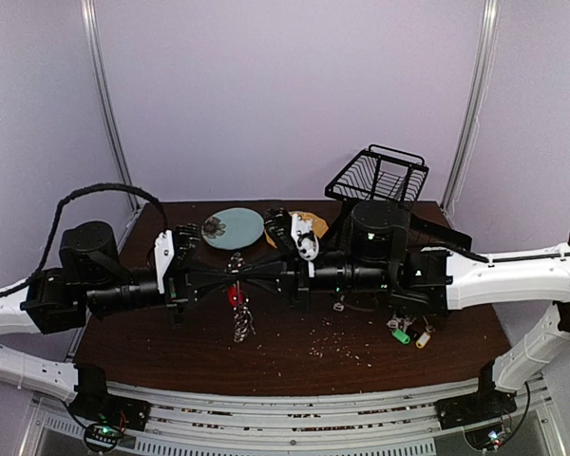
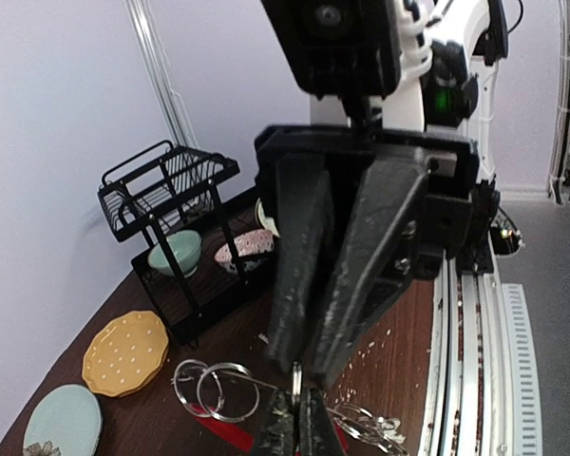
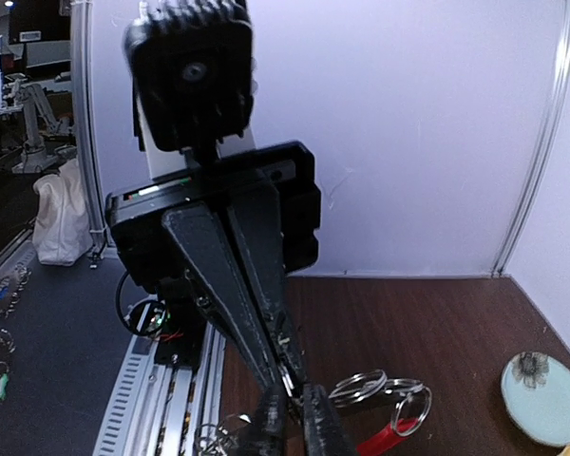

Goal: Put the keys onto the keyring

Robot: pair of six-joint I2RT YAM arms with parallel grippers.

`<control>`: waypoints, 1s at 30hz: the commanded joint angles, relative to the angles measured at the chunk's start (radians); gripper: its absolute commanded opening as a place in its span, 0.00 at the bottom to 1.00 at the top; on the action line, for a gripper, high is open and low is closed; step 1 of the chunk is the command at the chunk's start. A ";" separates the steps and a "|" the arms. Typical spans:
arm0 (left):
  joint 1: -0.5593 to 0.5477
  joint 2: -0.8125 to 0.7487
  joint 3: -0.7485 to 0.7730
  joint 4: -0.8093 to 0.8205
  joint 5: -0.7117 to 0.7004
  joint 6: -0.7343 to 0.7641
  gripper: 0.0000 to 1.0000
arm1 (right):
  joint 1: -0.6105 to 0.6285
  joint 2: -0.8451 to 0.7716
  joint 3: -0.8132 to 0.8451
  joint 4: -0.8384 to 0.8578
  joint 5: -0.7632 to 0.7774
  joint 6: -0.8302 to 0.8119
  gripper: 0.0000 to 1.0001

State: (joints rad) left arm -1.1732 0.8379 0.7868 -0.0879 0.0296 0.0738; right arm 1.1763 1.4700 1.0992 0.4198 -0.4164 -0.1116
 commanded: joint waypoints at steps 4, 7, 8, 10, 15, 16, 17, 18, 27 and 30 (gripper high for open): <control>0.009 0.082 0.136 -0.202 -0.055 0.111 0.00 | -0.033 0.011 0.261 -0.589 0.043 -0.358 0.23; 0.009 0.113 0.174 -0.243 -0.060 0.127 0.00 | -0.034 0.081 0.396 -0.816 0.045 -0.456 0.24; 0.009 0.117 0.179 -0.245 -0.059 0.128 0.00 | -0.035 0.101 0.430 -0.855 0.054 -0.468 0.24; 0.008 0.117 0.185 -0.243 -0.048 0.127 0.00 | -0.036 0.124 0.462 -0.885 0.063 -0.487 0.24; 0.009 0.107 0.179 -0.217 -0.036 0.118 0.00 | -0.055 0.109 0.422 -0.823 -0.024 -0.484 0.27; 0.009 0.107 0.180 -0.213 -0.031 0.116 0.00 | -0.055 0.110 0.416 -0.811 -0.032 -0.482 0.28; 0.009 0.109 0.178 -0.209 -0.026 0.115 0.00 | -0.055 0.114 0.413 -0.803 -0.038 -0.481 0.28; 0.009 0.111 0.179 -0.207 -0.024 0.115 0.00 | -0.055 0.120 0.411 -0.796 -0.041 -0.478 0.28; 0.009 0.115 0.178 -0.208 -0.020 0.117 0.00 | -0.056 0.136 0.405 -0.735 -0.065 -0.448 0.18; 0.009 0.116 0.177 -0.209 -0.012 0.119 0.00 | -0.056 0.138 0.410 -0.732 -0.065 -0.442 0.16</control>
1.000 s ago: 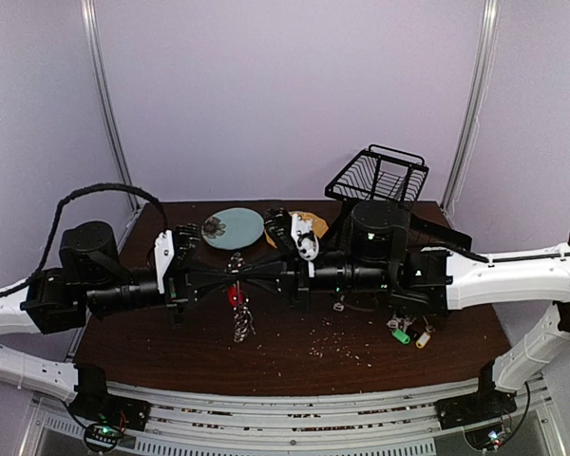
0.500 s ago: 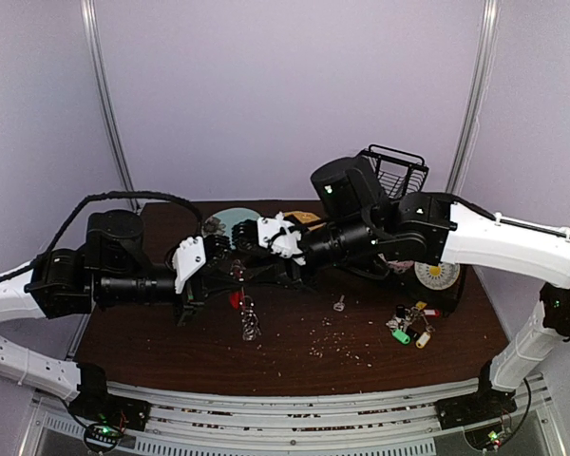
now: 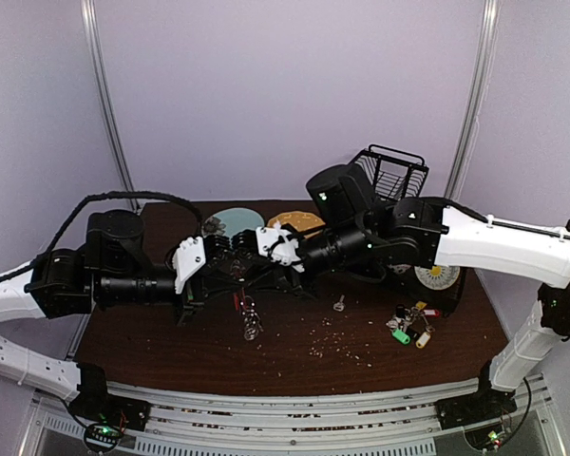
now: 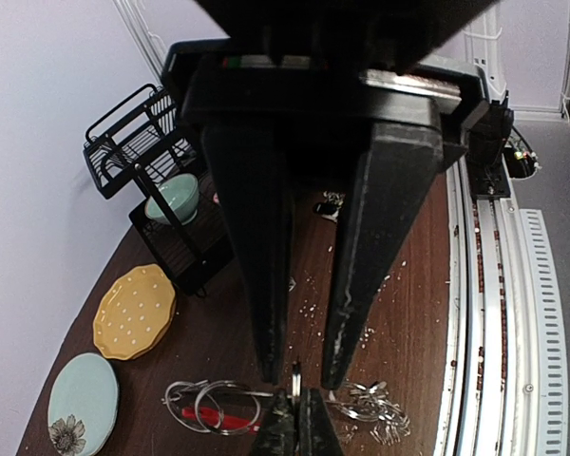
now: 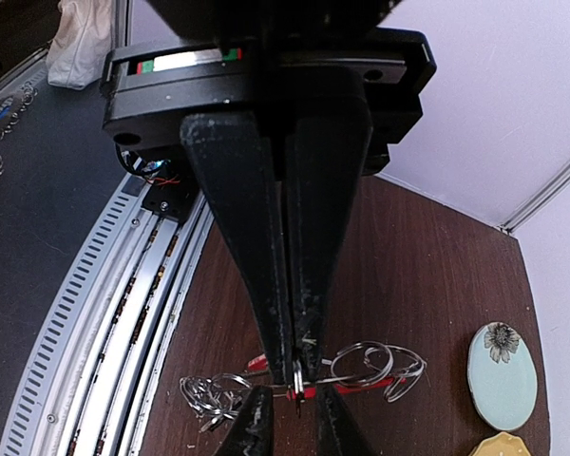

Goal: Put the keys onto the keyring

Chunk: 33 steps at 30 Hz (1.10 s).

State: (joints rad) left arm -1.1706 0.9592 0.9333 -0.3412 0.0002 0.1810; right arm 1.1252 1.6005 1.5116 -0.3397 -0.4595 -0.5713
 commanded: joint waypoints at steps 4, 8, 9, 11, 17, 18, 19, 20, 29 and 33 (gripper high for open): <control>0.006 -0.006 0.029 0.044 0.024 0.012 0.00 | -0.005 0.012 0.003 0.024 -0.027 0.021 0.06; 0.006 -0.004 0.031 0.044 0.036 0.011 0.00 | -0.005 0.024 0.017 0.013 -0.032 0.038 0.00; 0.006 -0.006 0.029 0.044 0.040 0.008 0.00 | -0.004 0.019 0.012 0.031 -0.028 0.053 0.00; 0.006 -0.017 0.015 0.065 0.035 -0.016 0.04 | -0.008 -0.004 -0.028 0.095 -0.022 0.095 0.00; 0.047 -0.159 -0.155 0.210 0.027 -0.105 0.39 | -0.014 -0.102 -0.227 0.440 -0.078 0.303 0.00; 0.050 -0.177 -0.194 0.245 0.043 -0.121 0.40 | -0.013 -0.112 -0.250 0.482 -0.101 0.328 0.00; 0.051 -0.191 -0.226 0.279 0.061 -0.132 0.41 | -0.013 -0.116 -0.269 0.521 -0.118 0.350 0.00; 0.051 -0.201 -0.256 0.311 0.080 -0.142 0.42 | -0.013 -0.120 -0.281 0.555 -0.127 0.372 0.00; 0.050 -0.172 -0.317 0.445 0.169 -0.167 0.37 | -0.011 -0.117 -0.322 0.657 -0.167 0.446 0.00; 0.052 -0.152 -0.318 0.464 0.149 -0.161 0.26 | -0.007 -0.109 -0.330 0.677 -0.168 0.452 0.00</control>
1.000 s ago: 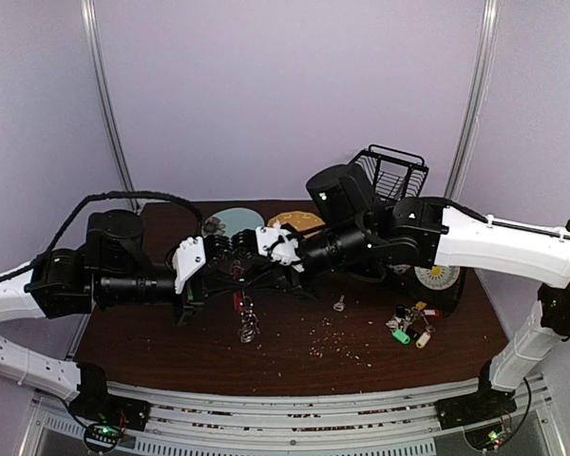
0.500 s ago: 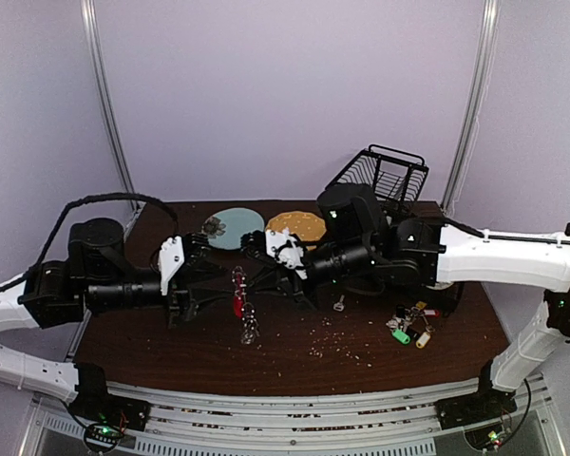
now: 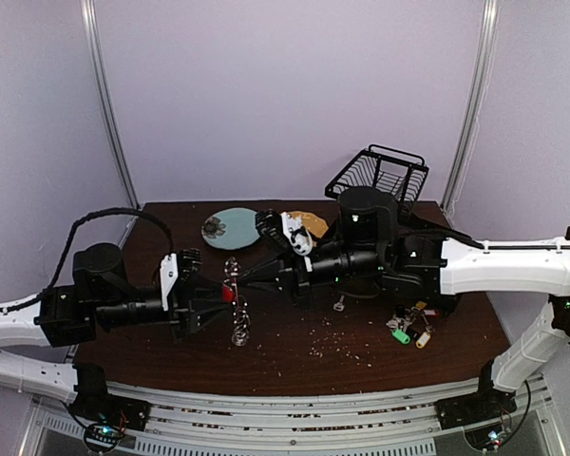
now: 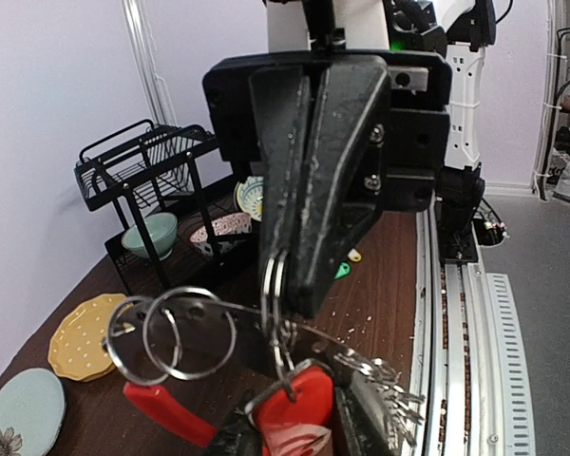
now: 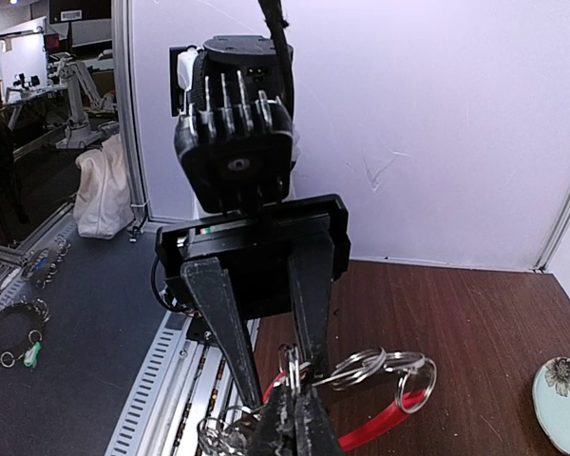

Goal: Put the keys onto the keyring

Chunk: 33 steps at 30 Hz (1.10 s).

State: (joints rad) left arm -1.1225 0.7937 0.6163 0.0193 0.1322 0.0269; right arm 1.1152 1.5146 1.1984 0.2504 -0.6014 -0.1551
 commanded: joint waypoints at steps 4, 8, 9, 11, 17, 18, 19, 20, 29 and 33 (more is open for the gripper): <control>0.002 0.030 -0.007 0.136 0.065 -0.007 0.18 | 0.006 -0.024 -0.027 0.115 -0.021 0.047 0.00; 0.003 0.041 -0.015 0.134 0.071 -0.007 0.00 | 0.006 -0.030 -0.041 0.152 -0.012 0.071 0.00; 0.003 0.040 -0.023 0.136 0.069 -0.008 0.00 | 0.006 -0.036 -0.053 0.186 -0.010 0.089 0.00; 0.003 0.038 -0.038 0.140 0.057 -0.016 0.00 | 0.007 -0.044 -0.081 0.275 0.007 0.153 0.00; 0.003 0.065 -0.041 0.167 0.081 -0.027 0.00 | 0.041 -0.029 -0.140 0.500 0.061 0.296 0.00; 0.003 0.076 -0.035 0.165 0.091 -0.026 0.00 | 0.047 -0.017 -0.136 0.518 0.032 0.315 0.00; 0.003 0.085 -0.030 0.163 0.101 -0.025 0.00 | 0.050 -0.010 -0.130 0.537 0.004 0.336 0.00; 0.003 0.095 -0.027 0.162 0.114 -0.023 0.00 | 0.053 -0.002 -0.125 0.551 -0.020 0.345 0.00; 0.029 0.085 -0.028 0.154 0.282 -0.015 0.00 | 0.060 0.002 -0.095 0.521 -0.335 0.285 0.00; 0.056 0.124 -0.020 0.147 0.296 -0.037 0.00 | 0.072 0.017 -0.081 0.566 -0.351 0.309 0.00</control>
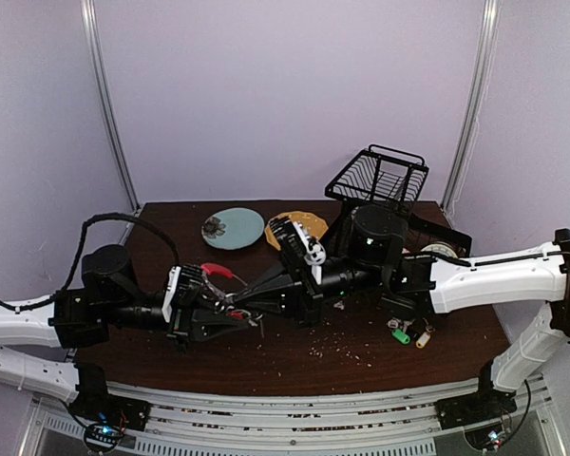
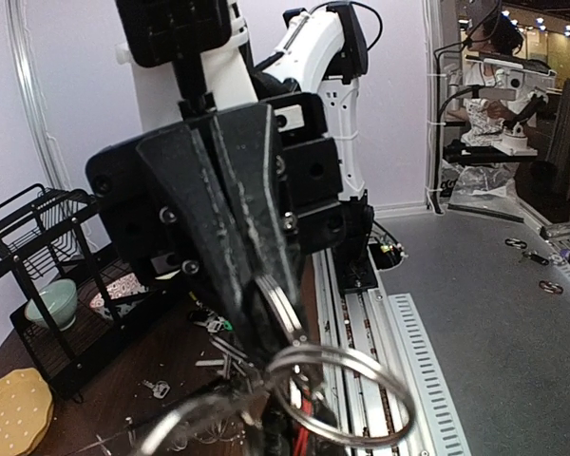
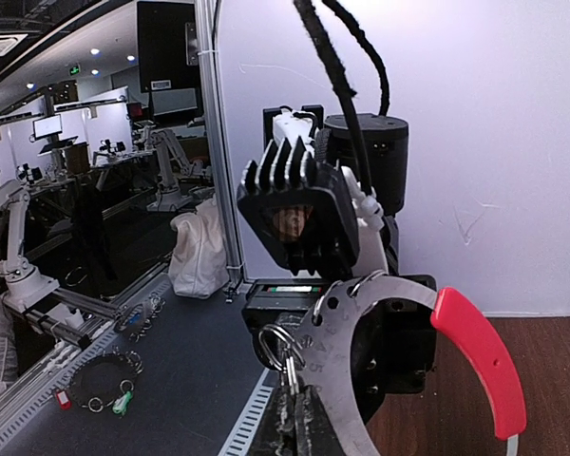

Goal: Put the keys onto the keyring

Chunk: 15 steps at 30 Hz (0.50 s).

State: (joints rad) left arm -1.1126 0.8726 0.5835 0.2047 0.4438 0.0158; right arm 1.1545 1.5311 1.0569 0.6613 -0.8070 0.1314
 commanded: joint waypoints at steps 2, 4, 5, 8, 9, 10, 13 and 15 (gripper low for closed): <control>0.046 0.084 0.044 -0.051 -0.033 -0.030 0.00 | 0.044 0.011 0.060 0.182 -0.101 0.033 0.00; 0.046 0.117 0.093 -0.087 -0.031 -0.027 0.00 | 0.048 0.014 0.054 0.197 -0.045 0.039 0.00; 0.046 0.118 0.103 -0.087 -0.029 -0.027 0.05 | 0.048 0.010 0.045 0.200 -0.007 0.039 0.00; 0.047 0.066 0.091 -0.052 -0.028 -0.023 0.30 | 0.046 -0.022 0.010 0.176 0.102 0.009 0.00; 0.047 0.035 0.078 -0.045 -0.030 -0.015 0.36 | 0.044 -0.031 0.003 0.156 0.127 -0.003 0.00; 0.046 -0.001 0.064 -0.041 -0.040 -0.005 0.41 | 0.041 -0.038 0.001 0.129 0.148 -0.017 0.00; 0.046 -0.107 0.020 -0.049 -0.117 -0.006 0.49 | 0.040 -0.053 -0.009 0.080 0.190 -0.045 0.00; 0.047 -0.151 0.016 -0.090 -0.145 -0.008 0.53 | 0.038 -0.058 -0.011 0.067 0.205 -0.049 0.00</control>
State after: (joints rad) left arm -1.0721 0.7994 0.6174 0.1398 0.3889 0.0055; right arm 1.1915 1.5211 1.0565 0.7269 -0.6731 0.1123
